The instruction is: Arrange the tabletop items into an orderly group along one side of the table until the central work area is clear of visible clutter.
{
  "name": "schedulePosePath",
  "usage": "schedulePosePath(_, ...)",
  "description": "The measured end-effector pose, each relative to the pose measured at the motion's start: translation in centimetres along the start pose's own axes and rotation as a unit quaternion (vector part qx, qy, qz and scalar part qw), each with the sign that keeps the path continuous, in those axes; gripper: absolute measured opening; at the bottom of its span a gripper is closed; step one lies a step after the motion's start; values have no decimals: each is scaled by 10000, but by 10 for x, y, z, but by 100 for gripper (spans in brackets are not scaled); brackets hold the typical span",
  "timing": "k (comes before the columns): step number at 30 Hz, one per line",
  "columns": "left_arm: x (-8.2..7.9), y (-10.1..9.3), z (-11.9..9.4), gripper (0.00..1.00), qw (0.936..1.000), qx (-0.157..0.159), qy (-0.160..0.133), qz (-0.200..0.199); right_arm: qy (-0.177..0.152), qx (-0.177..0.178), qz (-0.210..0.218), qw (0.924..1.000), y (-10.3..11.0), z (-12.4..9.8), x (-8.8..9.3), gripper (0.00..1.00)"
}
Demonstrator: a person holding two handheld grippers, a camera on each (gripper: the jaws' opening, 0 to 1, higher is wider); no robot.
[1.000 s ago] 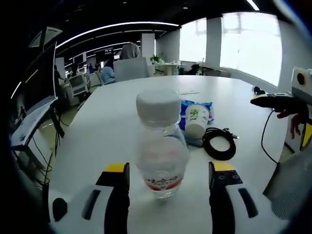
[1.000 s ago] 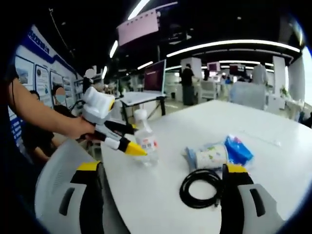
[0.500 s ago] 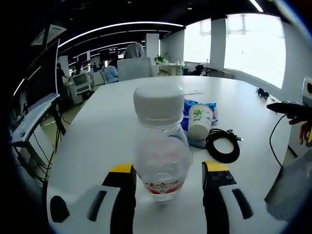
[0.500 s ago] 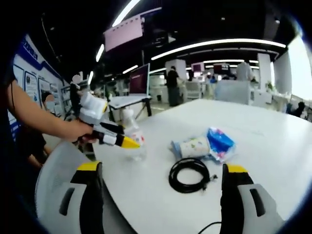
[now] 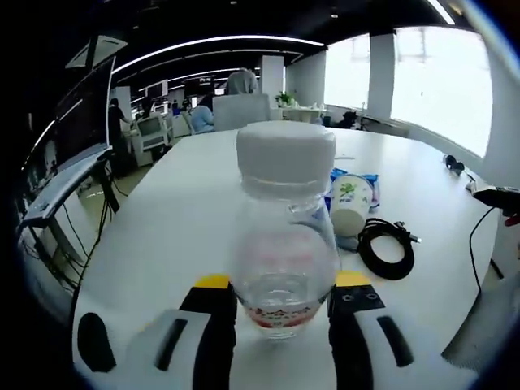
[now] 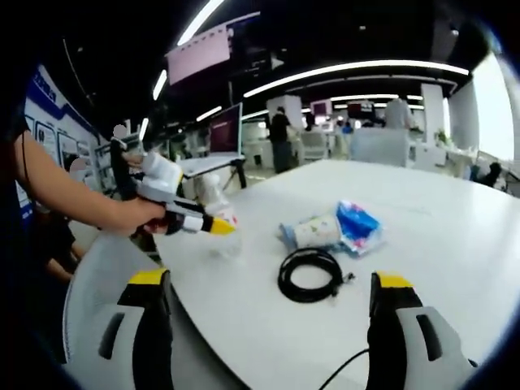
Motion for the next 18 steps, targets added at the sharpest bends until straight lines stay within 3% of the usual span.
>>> schedulePosePath(18,-3,5,4,38,9997,-39,-240,42,83,168,128,9997,-10,-14,12,99)
Point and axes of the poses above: the point that each gripper's makers call its tool centre point, and the gripper's own axes: z roughly forward along the fingers, y roughly to its left, x roughly out of its underside, the point moved 4 cm from there along -z, roughly backward along the fingers, and after that the axes turned 10 degrees about -y, right-handed, at the moved point
